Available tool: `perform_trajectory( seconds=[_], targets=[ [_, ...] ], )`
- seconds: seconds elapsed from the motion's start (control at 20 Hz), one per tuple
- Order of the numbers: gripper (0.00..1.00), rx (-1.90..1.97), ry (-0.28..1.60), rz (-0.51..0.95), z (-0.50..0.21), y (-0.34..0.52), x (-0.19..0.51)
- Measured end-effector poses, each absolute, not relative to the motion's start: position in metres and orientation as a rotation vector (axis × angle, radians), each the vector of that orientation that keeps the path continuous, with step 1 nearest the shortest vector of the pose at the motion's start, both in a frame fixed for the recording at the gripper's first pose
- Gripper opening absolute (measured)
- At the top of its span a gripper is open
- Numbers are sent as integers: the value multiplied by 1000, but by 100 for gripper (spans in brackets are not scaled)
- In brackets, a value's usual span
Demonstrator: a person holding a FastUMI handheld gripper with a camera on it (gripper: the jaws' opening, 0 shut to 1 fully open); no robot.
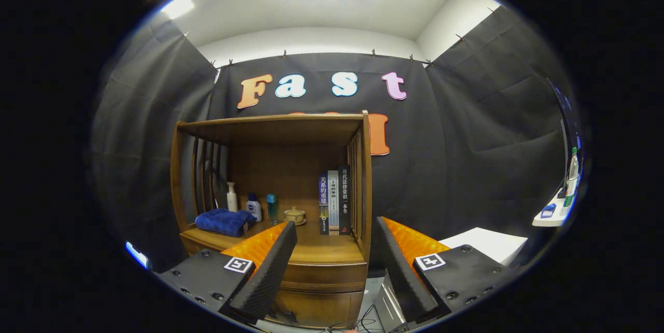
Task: Pull open the drawer, take out the items inside it, and place them on the countertop above the cabinet.
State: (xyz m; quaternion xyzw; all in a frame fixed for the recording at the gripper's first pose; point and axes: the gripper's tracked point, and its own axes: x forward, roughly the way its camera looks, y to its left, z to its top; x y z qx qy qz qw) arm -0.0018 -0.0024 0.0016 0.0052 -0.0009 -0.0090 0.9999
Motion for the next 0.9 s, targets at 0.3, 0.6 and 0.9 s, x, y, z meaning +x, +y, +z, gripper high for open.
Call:
perform_trajectory(
  seconds=[0.3, 0.6, 0.9],
  targets=[
    [98, 22, 5, -23, -1, -2, 0],
    [98, 14, 2, -16, -4, 12, 22],
    [98, 29, 11, 35, -14, 59, 58]
  ],
)
